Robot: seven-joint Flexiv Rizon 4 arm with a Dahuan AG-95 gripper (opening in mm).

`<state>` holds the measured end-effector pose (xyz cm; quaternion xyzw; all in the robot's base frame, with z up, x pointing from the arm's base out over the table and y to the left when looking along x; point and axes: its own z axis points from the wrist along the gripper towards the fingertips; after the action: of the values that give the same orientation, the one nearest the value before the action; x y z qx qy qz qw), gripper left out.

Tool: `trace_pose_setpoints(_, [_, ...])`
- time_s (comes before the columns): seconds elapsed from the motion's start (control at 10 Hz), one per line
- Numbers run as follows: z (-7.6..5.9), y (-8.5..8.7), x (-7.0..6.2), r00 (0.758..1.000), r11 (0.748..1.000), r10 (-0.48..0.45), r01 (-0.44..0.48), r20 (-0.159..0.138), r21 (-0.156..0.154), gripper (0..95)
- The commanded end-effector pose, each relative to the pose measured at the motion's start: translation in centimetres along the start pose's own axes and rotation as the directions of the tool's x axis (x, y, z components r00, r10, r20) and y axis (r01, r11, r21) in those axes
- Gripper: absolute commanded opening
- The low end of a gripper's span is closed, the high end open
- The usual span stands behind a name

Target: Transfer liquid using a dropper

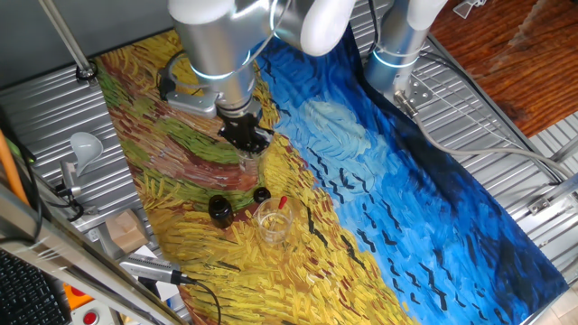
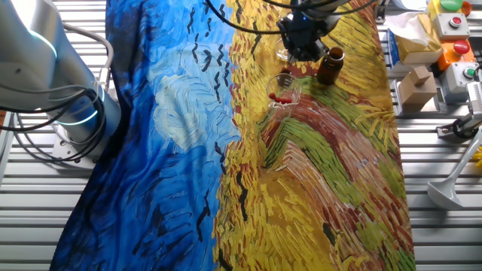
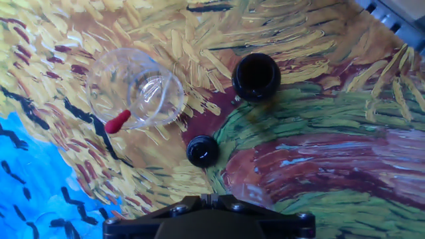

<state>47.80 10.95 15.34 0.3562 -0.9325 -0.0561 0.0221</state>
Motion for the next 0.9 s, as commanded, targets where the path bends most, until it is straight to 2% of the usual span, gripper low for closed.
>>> trace_pose_setpoints(0.1, [-0.2, -2.5, 1.4, 0.991, 0.990, 0.137, -0.137, 0.007, 0.023, 0.0])
trace_pose_setpoints(0.2, [-0.4, -5.6, 3.0, 0.997, 0.997, 0.075, -0.075, 0.004, 0.022, 0.0])
trace_pose_setpoints(0.4, [-0.7, -9.8, 5.2, 1.000, 1.000, -0.003, 0.003, 0.000, 0.017, 0.0])
trace_pose_setpoints(0.6, [-0.7, -10.3, 5.4, 1.000, 1.000, -0.028, 0.028, 0.002, 0.005, 0.0])
trace_pose_setpoints(0.7, [-0.7, -10.3, 5.4, 1.000, 1.000, -0.017, 0.017, 0.013, 0.002, 0.0])
trace_pose_setpoints(0.8, [-0.7, -10.3, 5.4, 0.999, 1.000, 0.031, -0.031, 0.022, 0.000, 0.0])
trace_pose_setpoints(0.9, [-0.7, -10.3, 5.4, 0.994, 0.994, 0.105, -0.105, 0.015, 0.009, 0.0])
